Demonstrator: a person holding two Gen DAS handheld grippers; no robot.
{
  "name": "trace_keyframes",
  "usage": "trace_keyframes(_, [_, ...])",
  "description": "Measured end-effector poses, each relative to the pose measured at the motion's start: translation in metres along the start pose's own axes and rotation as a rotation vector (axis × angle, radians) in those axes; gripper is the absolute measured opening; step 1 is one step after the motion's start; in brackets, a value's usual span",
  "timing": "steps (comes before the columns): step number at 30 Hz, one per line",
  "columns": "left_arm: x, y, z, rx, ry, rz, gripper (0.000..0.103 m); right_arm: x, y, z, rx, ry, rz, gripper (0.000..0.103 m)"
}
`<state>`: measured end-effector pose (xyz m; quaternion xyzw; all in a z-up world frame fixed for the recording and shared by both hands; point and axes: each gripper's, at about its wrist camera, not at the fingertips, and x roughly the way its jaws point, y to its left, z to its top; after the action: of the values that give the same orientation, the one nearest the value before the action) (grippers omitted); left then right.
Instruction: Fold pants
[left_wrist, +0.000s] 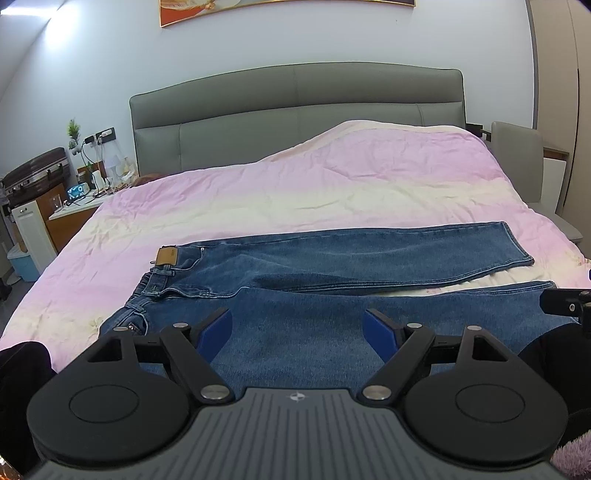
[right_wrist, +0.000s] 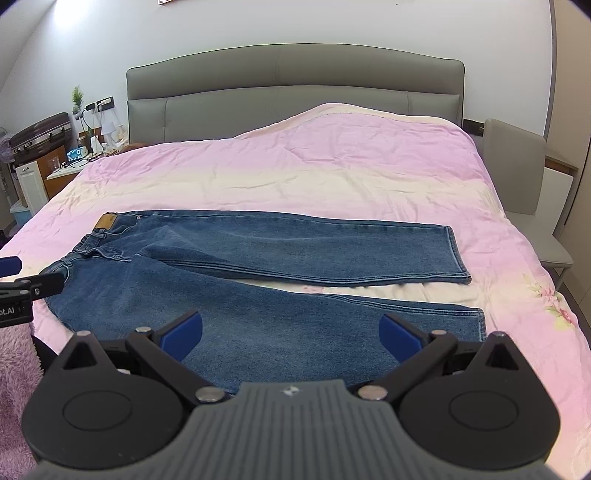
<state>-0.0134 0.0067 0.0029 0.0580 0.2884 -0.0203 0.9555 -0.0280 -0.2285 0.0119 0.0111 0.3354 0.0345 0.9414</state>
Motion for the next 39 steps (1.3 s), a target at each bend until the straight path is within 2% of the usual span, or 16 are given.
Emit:
trace_keyframes(33, [-0.006, 0.005, -0.001, -0.003, 0.005, -0.004, 0.094, -0.005, 0.006, -0.001, -0.033, -0.004, 0.025, 0.098])
trace_keyframes(39, [-0.004, 0.011, 0.002, 0.08, 0.004, -0.031, 0.094, -0.001, -0.001, -0.001, -0.062, -0.021, 0.02, 0.098])
